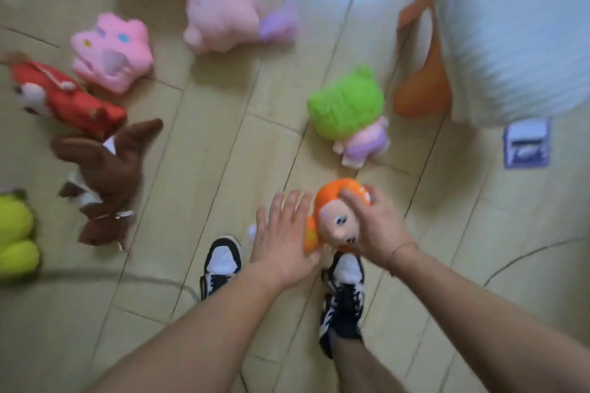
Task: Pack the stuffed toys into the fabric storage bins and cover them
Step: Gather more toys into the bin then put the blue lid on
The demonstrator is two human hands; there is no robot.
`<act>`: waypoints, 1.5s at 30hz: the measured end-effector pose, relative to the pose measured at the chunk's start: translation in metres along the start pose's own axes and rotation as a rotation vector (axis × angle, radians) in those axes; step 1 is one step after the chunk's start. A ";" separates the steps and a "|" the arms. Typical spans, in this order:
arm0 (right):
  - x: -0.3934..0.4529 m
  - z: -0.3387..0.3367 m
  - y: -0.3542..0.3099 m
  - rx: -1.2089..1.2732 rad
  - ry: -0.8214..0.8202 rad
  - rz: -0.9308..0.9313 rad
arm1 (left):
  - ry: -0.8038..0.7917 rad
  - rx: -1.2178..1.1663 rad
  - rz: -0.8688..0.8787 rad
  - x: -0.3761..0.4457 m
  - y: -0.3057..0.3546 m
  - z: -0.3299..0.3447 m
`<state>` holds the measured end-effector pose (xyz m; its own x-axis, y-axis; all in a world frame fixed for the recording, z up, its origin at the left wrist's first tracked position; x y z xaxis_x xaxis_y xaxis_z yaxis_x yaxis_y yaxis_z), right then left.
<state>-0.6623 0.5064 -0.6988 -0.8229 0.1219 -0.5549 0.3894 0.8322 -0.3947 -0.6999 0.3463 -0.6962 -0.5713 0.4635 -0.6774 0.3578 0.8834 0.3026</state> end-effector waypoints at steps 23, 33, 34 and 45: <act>-0.503 -0.068 -0.699 -0.104 -0.872 -0.972 | 1.467 -1.734 -1.073 -0.807 -0.150 -0.153; -0.731 0.110 -0.758 -0.673 -1.130 -1.407 | 1.838 -1.771 -1.431 -1.008 -0.114 0.033; -0.748 0.124 -0.755 -0.738 -1.164 -1.397 | 1.864 -1.811 -1.423 -1.019 -0.106 0.049; -0.947 0.263 -0.758 -0.876 -1.211 -1.582 | 2.221 -1.949 -1.616 -1.135 -0.078 0.187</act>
<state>-0.0694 -0.3817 -0.0669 0.5424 -0.7393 -0.3991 -0.6879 -0.1181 -0.7161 0.0589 -0.2615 -0.0761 0.4622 -0.7641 -0.4499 0.0851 -0.4668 0.8803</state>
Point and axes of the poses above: each hand's wrist, its own x-axis towards the middle knuckle, its own z-axis out of the palm, y = z × x, the point moved 6 cm from there along x, towards the middle knuckle, and after that the axes turned 2 degrees about y, right-handed, at the moved point
